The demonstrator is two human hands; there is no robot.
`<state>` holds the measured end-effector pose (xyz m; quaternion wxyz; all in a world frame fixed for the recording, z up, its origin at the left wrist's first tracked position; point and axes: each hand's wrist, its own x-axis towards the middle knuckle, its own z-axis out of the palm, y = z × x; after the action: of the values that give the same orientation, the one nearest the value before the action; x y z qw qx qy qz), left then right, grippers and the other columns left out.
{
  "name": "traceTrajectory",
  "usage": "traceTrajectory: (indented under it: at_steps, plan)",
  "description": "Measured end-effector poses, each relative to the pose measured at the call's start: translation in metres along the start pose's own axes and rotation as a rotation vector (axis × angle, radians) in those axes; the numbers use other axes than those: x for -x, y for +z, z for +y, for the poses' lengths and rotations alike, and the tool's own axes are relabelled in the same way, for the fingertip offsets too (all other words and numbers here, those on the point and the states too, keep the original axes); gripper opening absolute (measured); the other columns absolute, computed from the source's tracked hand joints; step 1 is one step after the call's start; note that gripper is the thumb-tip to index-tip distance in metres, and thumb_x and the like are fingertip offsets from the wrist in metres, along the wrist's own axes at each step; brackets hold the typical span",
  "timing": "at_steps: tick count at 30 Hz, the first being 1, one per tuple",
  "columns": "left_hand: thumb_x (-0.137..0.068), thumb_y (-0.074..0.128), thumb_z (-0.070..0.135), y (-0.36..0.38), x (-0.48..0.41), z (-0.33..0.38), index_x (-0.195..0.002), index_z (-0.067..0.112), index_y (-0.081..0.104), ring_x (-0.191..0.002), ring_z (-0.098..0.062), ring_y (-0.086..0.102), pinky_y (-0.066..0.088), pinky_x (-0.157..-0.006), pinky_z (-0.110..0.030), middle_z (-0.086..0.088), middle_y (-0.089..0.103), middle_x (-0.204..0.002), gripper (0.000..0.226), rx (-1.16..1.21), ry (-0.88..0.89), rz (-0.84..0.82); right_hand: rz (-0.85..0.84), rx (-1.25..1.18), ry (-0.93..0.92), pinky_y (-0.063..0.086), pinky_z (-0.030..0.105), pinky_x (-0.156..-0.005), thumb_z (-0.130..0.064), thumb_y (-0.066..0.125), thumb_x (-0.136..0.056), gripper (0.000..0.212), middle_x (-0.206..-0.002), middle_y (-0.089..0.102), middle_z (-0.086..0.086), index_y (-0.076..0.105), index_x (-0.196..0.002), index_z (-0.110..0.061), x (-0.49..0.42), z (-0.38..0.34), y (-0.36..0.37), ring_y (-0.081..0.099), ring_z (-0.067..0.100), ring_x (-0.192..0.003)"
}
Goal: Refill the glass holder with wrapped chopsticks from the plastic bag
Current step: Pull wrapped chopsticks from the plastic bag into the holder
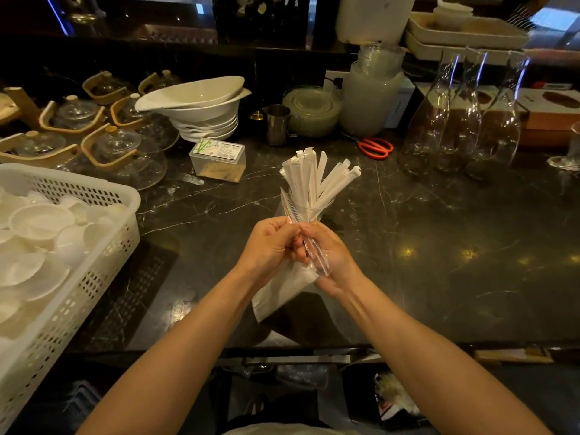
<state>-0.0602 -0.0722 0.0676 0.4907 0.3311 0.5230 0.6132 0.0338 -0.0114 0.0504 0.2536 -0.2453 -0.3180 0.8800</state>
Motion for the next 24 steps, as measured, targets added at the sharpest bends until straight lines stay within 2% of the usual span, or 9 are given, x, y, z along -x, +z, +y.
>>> traceTrajectory:
  at_steps: [1, 3, 5, 6, 8, 11, 16, 20, 24]
  plan:
    - [-0.089, 0.041, -0.002, 0.001, 0.0, -0.001, -0.061, 0.003, 0.051, -0.038, -0.006, 0.053, 0.05, -0.043, -0.017, 0.003, 0.056, -0.042, 0.03, 0.023, -0.008, 0.007, 0.009, -0.02, 0.002, 0.047, 0.016, -0.043, -0.011, 0.053, -0.084, 0.011, -0.049, 0.058, 0.003, 0.055, -0.076, -0.005, -0.002, 0.001, -0.002, 0.056, 0.007, -0.039]
    - [-0.088, 0.039, -0.004, 0.002, 0.001, -0.002, -0.057, 0.004, 0.05, -0.039, -0.008, 0.054, 0.05, -0.044, -0.016, 0.0, 0.056, -0.041, 0.034, 0.111, -0.045, 0.023, 0.025, -0.101, 0.014, 0.051, 0.02, -0.043, -0.016, 0.062, -0.075, 0.016, -0.051, 0.056, 0.007, 0.059, -0.082, -0.002, -0.004, -0.001, -0.003, 0.058, 0.012, -0.041]
    - [-0.088, 0.039, -0.004, 0.001, 0.001, -0.003, -0.055, 0.005, 0.05, -0.039, -0.009, 0.054, 0.051, -0.046, -0.018, 0.0, 0.056, -0.041, 0.036, 0.118, -0.056, 0.017, 0.035, -0.065, -0.009, 0.051, 0.022, -0.04, -0.012, 0.055, -0.081, 0.01, -0.049, 0.057, 0.008, 0.054, -0.083, -0.002, -0.002, -0.005, -0.004, 0.058, 0.016, -0.038]
    - [-0.087, 0.041, -0.004, 0.0, 0.002, -0.002, -0.053, 0.007, 0.051, -0.039, -0.009, 0.053, 0.051, -0.046, -0.02, 0.0, 0.055, -0.041, 0.037, 0.07, -0.051, 0.016, 0.023, 0.02, -0.031, 0.051, 0.022, -0.039, -0.009, 0.05, -0.086, 0.006, -0.05, 0.058, 0.009, 0.051, -0.082, -0.005, 0.0, -0.007, -0.003, 0.057, 0.016, -0.038]
    - [-0.084, 0.044, -0.006, -0.007, 0.002, 0.005, -0.051, 0.008, 0.052, -0.038, -0.008, 0.052, 0.05, -0.044, -0.019, 0.001, 0.055, -0.04, 0.037, -0.081, -0.034, 0.031, 0.032, 0.31, -0.09, 0.046, 0.025, -0.042, -0.005, 0.047, -0.089, 0.024, -0.048, 0.056, 0.003, 0.046, -0.066, -0.01, 0.004, -0.013, 0.0, 0.054, 0.012, -0.038]
    - [-0.079, 0.047, -0.01, -0.02, 0.002, 0.02, -0.05, 0.005, 0.051, -0.036, -0.006, 0.052, 0.048, -0.043, -0.016, 0.001, 0.056, -0.039, 0.032, -0.264, -0.017, 0.044, 0.056, 0.677, -0.183, 0.033, 0.016, -0.035, -0.003, 0.052, -0.087, 0.037, -0.037, 0.046, -0.006, 0.041, -0.054, -0.013, 0.001, -0.026, -0.002, 0.039, 0.003, -0.032]
    - [-0.074, 0.049, -0.013, -0.036, 0.003, 0.035, -0.046, 0.005, 0.049, -0.032, -0.003, 0.05, 0.044, -0.04, -0.011, 0.002, 0.053, -0.032, 0.033, -0.446, 0.052, 0.138, -0.008, 1.005, -0.162, 0.036, 0.012, -0.037, 0.005, 0.057, -0.081, 0.038, -0.036, 0.047, -0.007, 0.042, -0.051, -0.014, 0.004, -0.05, -0.007, 0.041, 0.001, -0.03]
    - [-0.071, 0.053, -0.009, -0.046, 0.005, 0.041, -0.044, 0.003, 0.05, -0.031, -0.003, 0.048, 0.04, -0.042, -0.006, 0.003, 0.051, -0.029, 0.031, -0.583, 0.135, 0.219, 0.019, 1.194, -0.136, 0.039, 0.011, -0.042, 0.006, 0.059, -0.077, 0.038, -0.032, 0.044, -0.008, 0.04, -0.051, -0.014, 0.007, -0.067, -0.01, 0.042, 0.0, -0.031]
    - [-0.072, 0.056, -0.003, -0.047, 0.009, 0.043, -0.043, 0.003, 0.052, -0.033, -0.003, 0.047, 0.038, -0.043, -0.003, 0.004, 0.05, -0.03, 0.03, -0.73, 0.194, 0.286, 0.052, 1.336, -0.163, 0.037, 0.018, -0.05, 0.004, 0.054, -0.078, 0.034, -0.051, 0.04, -0.002, 0.039, -0.055, -0.015, 0.009, -0.073, -0.007, 0.04, 0.005, -0.045]
